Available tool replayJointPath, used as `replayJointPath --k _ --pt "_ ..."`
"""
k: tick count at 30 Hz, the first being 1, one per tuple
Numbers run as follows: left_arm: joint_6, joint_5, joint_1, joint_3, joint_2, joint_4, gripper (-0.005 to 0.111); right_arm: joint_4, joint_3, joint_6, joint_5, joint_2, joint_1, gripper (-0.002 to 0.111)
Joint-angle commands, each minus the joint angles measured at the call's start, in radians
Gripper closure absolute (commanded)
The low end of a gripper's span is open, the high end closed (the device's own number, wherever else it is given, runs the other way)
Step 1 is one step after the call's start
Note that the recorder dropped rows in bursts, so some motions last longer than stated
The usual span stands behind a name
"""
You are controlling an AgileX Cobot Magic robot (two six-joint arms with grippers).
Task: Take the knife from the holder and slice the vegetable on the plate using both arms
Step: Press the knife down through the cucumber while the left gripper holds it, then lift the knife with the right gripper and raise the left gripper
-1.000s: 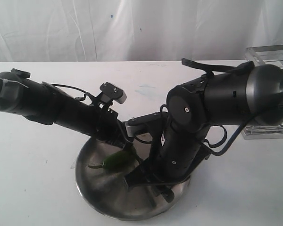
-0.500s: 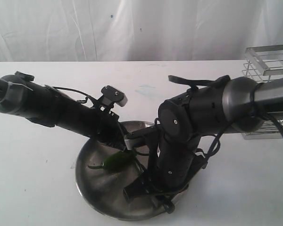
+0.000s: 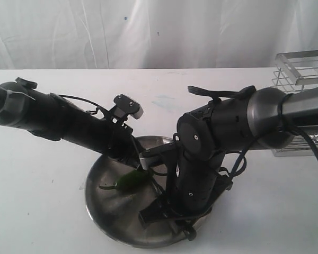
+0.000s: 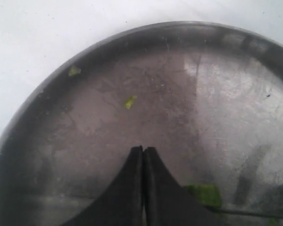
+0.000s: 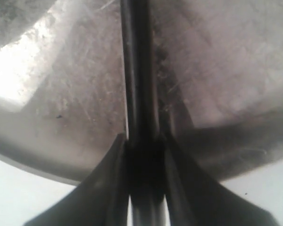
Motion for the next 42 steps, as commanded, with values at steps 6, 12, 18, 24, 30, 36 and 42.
replayJointPath --k 6,12,18,24,30,36,42 --pt "-0.023 0.017 0.002 -0.013 -0.140 0.006 0.107 -0.020 0.002 0.004 0.044 0.010 -0.002 0.108" --pt "-0.117 0.036 0.002 -0.013 -0.064 0.006 0.107 -0.020 0.002 0.004 0.042 0.010 -0.002 0.108" --pt "-0.203 0.023 0.002 -0.013 0.003 0.006 0.107 -0.020 0.002 0.004 0.027 0.010 -0.002 0.108" --pt "-0.203 0.006 0.002 0.002 0.049 0.019 0.107 -0.020 0.002 0.004 0.027 0.010 -0.002 0.108" --pt "-0.203 -0.047 0.002 0.043 0.084 0.021 0.107 -0.070 0.002 0.006 0.055 0.010 -0.006 0.108" --pt "-0.203 -0.032 0.002 0.065 0.086 0.021 0.107 -0.150 0.000 0.006 0.117 0.010 -0.012 0.108" --pt "-0.203 0.026 0.002 0.053 0.084 0.019 0.107 -0.160 0.000 0.015 0.115 0.010 -0.012 0.108"
